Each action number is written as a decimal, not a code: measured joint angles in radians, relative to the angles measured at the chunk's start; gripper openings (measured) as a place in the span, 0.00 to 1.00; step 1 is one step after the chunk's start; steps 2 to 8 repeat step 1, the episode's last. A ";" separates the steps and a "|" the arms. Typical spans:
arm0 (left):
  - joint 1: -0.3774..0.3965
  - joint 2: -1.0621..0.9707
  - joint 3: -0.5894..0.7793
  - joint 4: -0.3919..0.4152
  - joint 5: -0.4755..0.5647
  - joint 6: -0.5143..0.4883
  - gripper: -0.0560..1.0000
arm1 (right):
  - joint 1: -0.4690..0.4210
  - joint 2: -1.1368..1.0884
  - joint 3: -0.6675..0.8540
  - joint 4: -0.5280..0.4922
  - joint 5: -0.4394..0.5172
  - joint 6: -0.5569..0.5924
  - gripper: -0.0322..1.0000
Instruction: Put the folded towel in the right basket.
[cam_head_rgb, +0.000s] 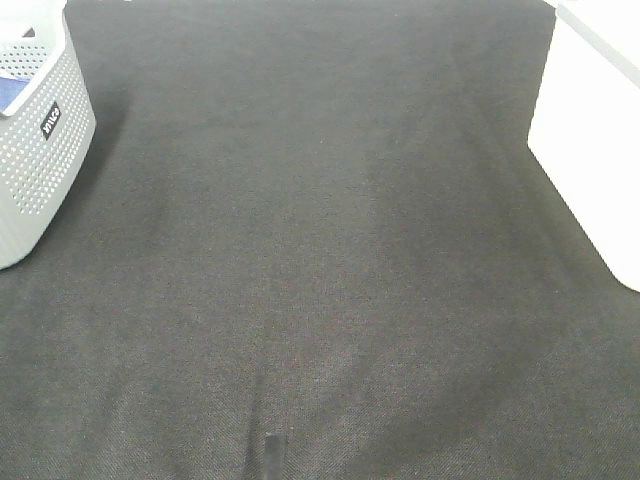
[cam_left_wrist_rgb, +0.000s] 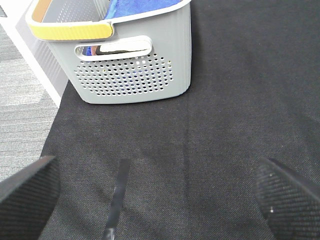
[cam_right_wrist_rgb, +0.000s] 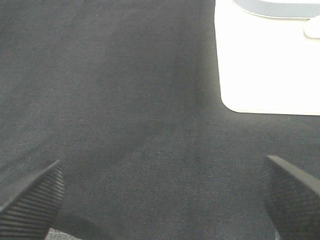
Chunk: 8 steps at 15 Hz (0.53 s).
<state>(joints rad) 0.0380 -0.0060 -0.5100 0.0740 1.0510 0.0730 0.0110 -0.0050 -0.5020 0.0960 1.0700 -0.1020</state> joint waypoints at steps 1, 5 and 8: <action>0.000 0.000 0.000 0.000 0.000 0.000 0.99 | -0.001 0.000 0.000 0.000 0.000 0.000 0.97; 0.000 0.000 0.000 0.000 0.000 0.000 0.99 | -0.001 0.000 0.000 0.000 0.000 0.000 0.97; 0.000 0.000 0.000 0.000 0.000 0.000 0.99 | -0.001 0.000 0.000 0.000 0.000 0.000 0.97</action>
